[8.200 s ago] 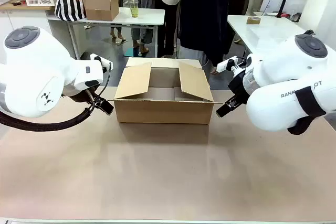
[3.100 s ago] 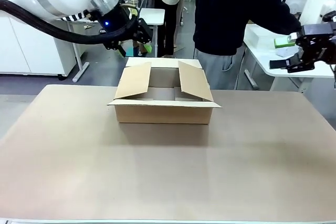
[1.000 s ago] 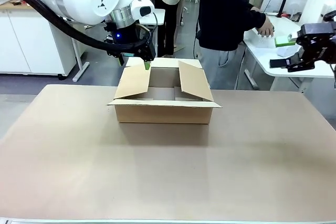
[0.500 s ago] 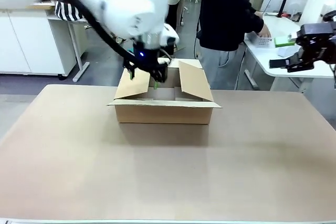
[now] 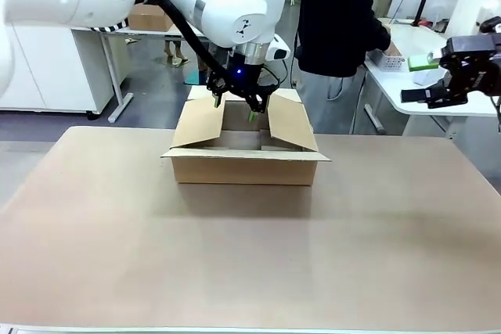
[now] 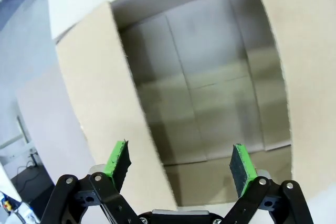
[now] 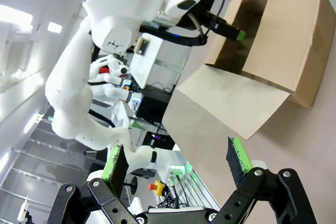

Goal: Pack the gift set into the box.
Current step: Place both hands on the side flaps of the Package Box and spread them outward.

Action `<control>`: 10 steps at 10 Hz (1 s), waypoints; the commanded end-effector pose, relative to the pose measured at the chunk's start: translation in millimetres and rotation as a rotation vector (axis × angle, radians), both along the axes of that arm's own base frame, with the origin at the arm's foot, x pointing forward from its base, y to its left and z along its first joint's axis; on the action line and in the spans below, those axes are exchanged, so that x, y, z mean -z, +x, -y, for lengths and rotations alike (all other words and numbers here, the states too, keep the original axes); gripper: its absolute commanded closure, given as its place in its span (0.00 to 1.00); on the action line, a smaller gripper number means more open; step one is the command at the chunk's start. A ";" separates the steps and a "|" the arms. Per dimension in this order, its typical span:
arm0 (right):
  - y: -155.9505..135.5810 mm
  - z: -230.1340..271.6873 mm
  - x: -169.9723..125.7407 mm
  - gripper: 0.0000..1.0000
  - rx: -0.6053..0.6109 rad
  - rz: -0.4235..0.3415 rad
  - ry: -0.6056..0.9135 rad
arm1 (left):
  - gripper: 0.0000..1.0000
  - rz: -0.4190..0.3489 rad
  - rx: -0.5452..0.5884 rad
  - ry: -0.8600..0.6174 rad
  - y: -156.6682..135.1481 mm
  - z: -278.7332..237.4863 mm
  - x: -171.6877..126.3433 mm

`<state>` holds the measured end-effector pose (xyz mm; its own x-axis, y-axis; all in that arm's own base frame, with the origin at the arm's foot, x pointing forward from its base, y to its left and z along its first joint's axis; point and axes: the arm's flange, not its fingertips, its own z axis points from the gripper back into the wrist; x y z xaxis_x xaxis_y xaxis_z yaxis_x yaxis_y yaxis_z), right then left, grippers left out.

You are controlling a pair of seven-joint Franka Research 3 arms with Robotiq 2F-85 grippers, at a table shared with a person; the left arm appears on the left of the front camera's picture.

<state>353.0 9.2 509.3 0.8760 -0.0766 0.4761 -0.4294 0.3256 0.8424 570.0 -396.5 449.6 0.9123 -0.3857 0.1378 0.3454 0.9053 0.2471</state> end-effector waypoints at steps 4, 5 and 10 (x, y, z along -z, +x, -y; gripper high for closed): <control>1.4 -0.9 0.2 0.00 -0.004 0.032 0.021 | 0.00 0.065 -0.129 0.145 6.0 -5.8 24.3; 1.4 -0.9 0.2 0.00 -0.004 0.032 0.021 | 0.00 0.097 -0.167 0.173 7.5 -9.0 30.6; 1.4 -0.9 0.2 0.00 -0.004 0.032 0.021 | 0.00 0.147 -0.233 0.405 -4.5 -35.7 25.8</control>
